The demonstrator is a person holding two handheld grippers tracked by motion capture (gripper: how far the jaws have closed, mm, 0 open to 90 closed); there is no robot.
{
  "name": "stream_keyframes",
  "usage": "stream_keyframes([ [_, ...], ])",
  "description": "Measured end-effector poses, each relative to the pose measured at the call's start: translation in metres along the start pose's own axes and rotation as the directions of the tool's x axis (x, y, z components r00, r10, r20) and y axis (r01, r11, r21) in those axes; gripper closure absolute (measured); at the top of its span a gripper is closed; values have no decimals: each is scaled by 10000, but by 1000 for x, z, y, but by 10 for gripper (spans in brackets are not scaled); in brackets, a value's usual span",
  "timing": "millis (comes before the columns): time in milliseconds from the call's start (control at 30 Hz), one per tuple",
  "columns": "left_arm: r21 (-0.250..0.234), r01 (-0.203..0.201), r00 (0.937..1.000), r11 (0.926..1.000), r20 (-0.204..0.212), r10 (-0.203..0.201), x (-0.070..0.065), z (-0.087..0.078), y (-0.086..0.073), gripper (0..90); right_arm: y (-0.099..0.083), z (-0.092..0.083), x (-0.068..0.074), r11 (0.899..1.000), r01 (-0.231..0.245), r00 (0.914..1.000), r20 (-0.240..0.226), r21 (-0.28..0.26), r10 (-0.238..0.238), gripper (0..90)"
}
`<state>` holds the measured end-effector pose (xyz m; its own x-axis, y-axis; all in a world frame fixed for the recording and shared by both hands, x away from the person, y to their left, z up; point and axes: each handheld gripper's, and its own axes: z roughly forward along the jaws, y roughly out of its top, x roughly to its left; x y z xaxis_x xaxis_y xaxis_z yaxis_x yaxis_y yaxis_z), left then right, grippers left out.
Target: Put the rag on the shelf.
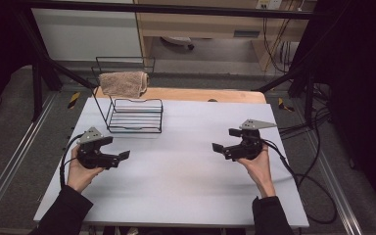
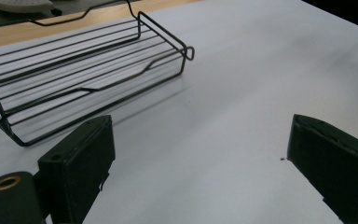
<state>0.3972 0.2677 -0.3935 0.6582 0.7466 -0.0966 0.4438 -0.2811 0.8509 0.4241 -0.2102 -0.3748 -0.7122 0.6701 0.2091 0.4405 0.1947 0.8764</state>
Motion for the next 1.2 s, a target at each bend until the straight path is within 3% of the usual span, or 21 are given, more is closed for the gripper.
stream_keyframes([
  [300, 236, -94, 9998, 9997, 202, 89, -6, 1, -24, 75, -36, -9, -6, 9988, -110, 9999, 17, 470, 109, 11],
  [800, 562, -167, 9994, 9983, 296, 151, -8, 4, -43, 75, -88, -32, -21, 9933, -506, 9986, 194, 1038, 488, 6],
  [1000, 623, -160, 9995, 9979, 276, 143, -10, 6, -46, 76, -94, -37, -22, 9926, -724, 9972, 261, 973, 702, 6],
  [1200, 762, -190, 9996, 9969, 243, 172, -10, 8, -49, 76, -96, -37, -22, 9921, -610, 9979, 276, 1092, 584, 5],
])
